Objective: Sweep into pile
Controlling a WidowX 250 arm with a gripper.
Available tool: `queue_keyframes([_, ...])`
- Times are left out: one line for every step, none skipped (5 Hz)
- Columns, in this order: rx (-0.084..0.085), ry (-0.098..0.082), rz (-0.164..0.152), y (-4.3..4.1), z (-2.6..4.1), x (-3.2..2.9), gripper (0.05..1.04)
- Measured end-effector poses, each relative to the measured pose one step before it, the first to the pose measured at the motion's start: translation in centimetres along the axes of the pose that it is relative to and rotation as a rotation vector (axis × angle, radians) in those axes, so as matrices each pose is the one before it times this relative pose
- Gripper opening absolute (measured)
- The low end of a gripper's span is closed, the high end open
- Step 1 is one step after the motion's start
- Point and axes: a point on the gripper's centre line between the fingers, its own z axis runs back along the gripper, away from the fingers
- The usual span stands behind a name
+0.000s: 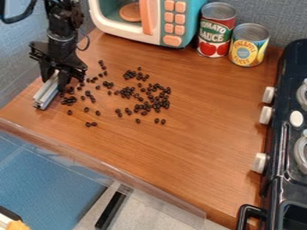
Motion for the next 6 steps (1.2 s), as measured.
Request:
queue_keyframes([-0.0257, 0.0351, 0.0191, -0.423, -0.240, 0.110, 0.372])
queue_keyframes([-0.0332, 0.0181, 0.0007, -1.063, 0.141, 0.016, 0.372])
queue_keyframes([-0.0274, 0.0269, 0.0217, -0.711, 0.106, -0.445, 0.372])
queue_keyframes([-0.0377, 0.0102, 0.0127, -0.880, 0.211, -0.400, 0.372])
queue_keyframes([-0.0339, 0.0150, -0.0226, -2.177, 0.580, -0.438, 0.372])
queue_keyframes([-0.0326, 0.0144, -0.0126, -2.015, 0.372, -0.476, 0.372])
